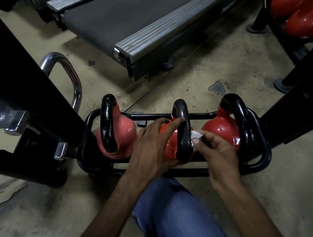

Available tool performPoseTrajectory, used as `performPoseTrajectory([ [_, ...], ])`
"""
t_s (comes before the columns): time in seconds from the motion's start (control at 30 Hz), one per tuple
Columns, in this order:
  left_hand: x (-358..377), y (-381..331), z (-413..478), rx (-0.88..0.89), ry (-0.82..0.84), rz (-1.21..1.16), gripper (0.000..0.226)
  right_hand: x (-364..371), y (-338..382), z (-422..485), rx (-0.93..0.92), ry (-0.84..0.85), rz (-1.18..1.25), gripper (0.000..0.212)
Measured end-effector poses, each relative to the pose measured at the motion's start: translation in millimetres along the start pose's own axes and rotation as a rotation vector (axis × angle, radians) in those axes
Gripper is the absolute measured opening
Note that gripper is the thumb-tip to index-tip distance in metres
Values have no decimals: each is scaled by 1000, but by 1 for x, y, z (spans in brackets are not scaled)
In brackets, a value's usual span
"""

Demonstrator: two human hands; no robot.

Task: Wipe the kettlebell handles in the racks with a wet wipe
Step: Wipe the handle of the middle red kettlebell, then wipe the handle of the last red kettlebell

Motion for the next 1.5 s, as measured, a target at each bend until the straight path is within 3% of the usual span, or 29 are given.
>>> performPoseTrajectory([
  [0.17, -2, 4, -2, -69, -25, -46, 115, 14, 38, 0, -460, 27, -237, 24],
  [0.33, -1, 7, -2, -90, -26, -34, 125, 49, 58, -21, -867, 239, -777, 23],
  [0.53, -3, 9, -4, -122, -27, 5, 135, 119, 97, 56, -691, 242, -1237, 8],
  [0.7, -3, 13, -4, -160, -12, 15, 138, 160, 84, 112, -499, 349, -1674, 27],
  [0.83, -2, 12, -1, -132, 18, 24, 135, 149, 80, 129, -316, 398, -1550, 26],
  [0.97, -4, 2, 4, -56, 33, 0, 119, 101, 92, 126, -340, 173, -1204, 18],
  [1.1, -3, 2, 7, -39, 63, -26, 118, 65, 90, 88, -443, 88, -893, 12],
  [1.23, -3, -4, 8, -17, 71, 21, 120, 40, 107, 66, -613, 109, -860, 17],
  [1.4, 0, -48, 12, 86, 0, 22, 112, -19, 165, 79, -773, -53, -913, 11],
  [1.5, 13, -87, 15, 156, -24, -6, 105, -30, 163, 88, -752, 34, -980, 12],
])
Point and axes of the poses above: each hand's wrist, its own z-axis towards the middle knuckle, its own x-axis out of the palm, y = z × x, the point moved 7 cm from there along z, towards the middle knuckle, and after that the axes turned 6 degrees about -y, right-handed, at the moved point
